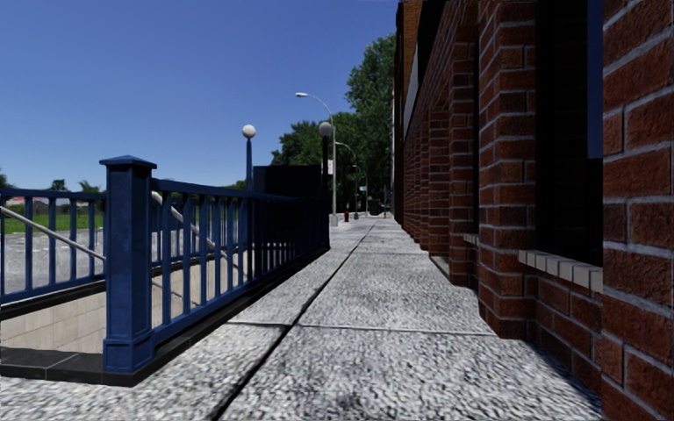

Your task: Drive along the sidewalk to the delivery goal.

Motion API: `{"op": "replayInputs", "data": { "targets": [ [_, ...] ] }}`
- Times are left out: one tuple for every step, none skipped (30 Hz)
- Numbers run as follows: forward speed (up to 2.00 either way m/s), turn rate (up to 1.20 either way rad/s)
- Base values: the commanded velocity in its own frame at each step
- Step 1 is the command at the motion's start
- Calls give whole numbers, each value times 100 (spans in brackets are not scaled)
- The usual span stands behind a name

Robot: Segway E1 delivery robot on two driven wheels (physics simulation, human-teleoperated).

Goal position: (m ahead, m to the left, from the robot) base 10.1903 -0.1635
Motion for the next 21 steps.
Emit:
{"op": "replayInputs", "data": {
  "targets": [
    [148, -34],
    [151, 0],
    [152, 0],
    [153, 0],
    [153, 0],
    [153, 0],
    [153, 0],
    [153, 0],
    [153, 0],
    [152, 5],
    [152, 12],
    [152, 12],
    [152, 14],
    [151, 12],
    [151, 0],
    [151, 0],
    [151, 0],
    [151, 0],
    [152, 0],
    [154, 0],
    [156, 0]
  ]
}}
